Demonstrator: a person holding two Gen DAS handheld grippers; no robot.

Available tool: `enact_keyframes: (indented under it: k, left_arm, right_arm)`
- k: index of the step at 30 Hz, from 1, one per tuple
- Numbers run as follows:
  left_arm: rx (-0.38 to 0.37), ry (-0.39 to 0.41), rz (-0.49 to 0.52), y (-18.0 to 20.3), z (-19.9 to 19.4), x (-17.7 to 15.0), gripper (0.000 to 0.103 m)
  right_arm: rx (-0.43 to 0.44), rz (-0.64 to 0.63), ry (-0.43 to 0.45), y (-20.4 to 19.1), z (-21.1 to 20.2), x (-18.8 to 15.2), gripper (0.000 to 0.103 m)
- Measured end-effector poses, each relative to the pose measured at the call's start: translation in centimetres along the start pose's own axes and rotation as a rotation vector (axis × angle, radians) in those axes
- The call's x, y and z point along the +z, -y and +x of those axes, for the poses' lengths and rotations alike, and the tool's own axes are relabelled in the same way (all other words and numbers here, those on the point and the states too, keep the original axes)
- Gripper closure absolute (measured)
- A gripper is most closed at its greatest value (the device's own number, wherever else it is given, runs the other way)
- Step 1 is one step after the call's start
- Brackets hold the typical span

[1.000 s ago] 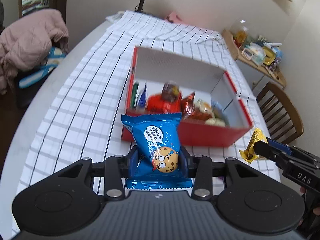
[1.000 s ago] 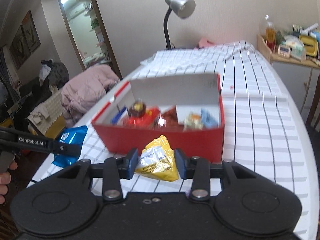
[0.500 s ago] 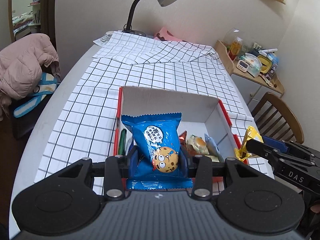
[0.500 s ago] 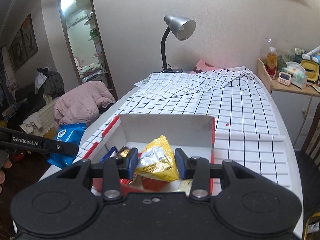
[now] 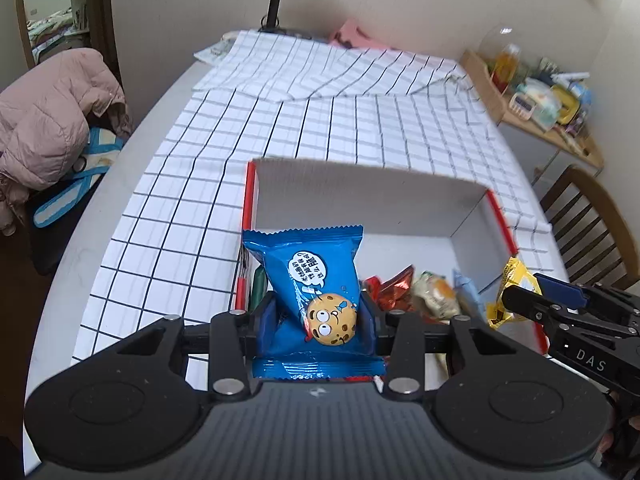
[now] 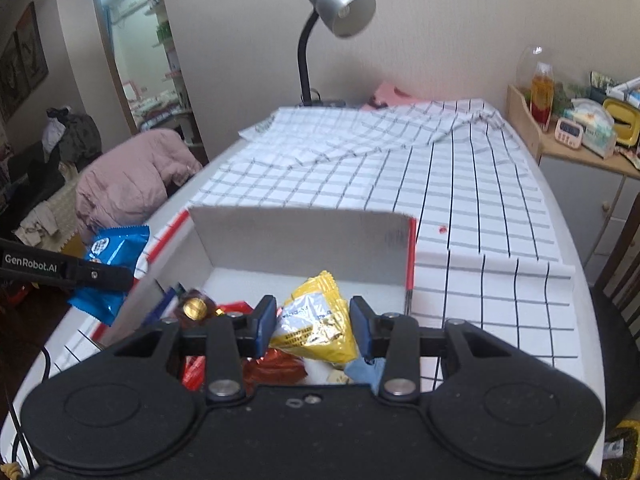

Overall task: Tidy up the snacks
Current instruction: 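Carry the blue cookie bag and yellow packet over the red box, then lower both packs into the red box and open both grippers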

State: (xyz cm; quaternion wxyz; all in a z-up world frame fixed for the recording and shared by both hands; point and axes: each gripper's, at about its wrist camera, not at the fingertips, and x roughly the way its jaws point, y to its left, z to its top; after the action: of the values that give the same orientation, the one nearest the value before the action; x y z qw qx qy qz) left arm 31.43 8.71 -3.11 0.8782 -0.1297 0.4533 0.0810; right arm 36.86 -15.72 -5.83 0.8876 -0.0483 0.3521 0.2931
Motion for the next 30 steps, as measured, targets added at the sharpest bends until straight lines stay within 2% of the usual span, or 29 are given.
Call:
enact_keyframes:
  k: [6,20,28,30]
  left_arm:
    - [0.038,-0.033,0.028,0.5,2.2,-0.5,0.062]
    - [0.073,-0.091,0.053,0.7,4.6,-1.5,0.062]
    - [0.080,-0.089,0.066,0.7,4.8,-1.8,0.062]
    - [0.080,-0.081,0.067,0.7,4.6,-1.8,0.058]
  right_arm:
    - [-0.002,-0.014,-0.048,-0.1,2.2,-0.7,0.063]
    - [-0.003,-0.059,-0.107,-0.4,4.3,-1.9,0.063]
    - [-0.005,-0.077,-0.143,-0.6,4.9,-2.4,0.063]
    - [-0.003,-0.079,-0.146,-0.7,4.8,-2.5,0.063]
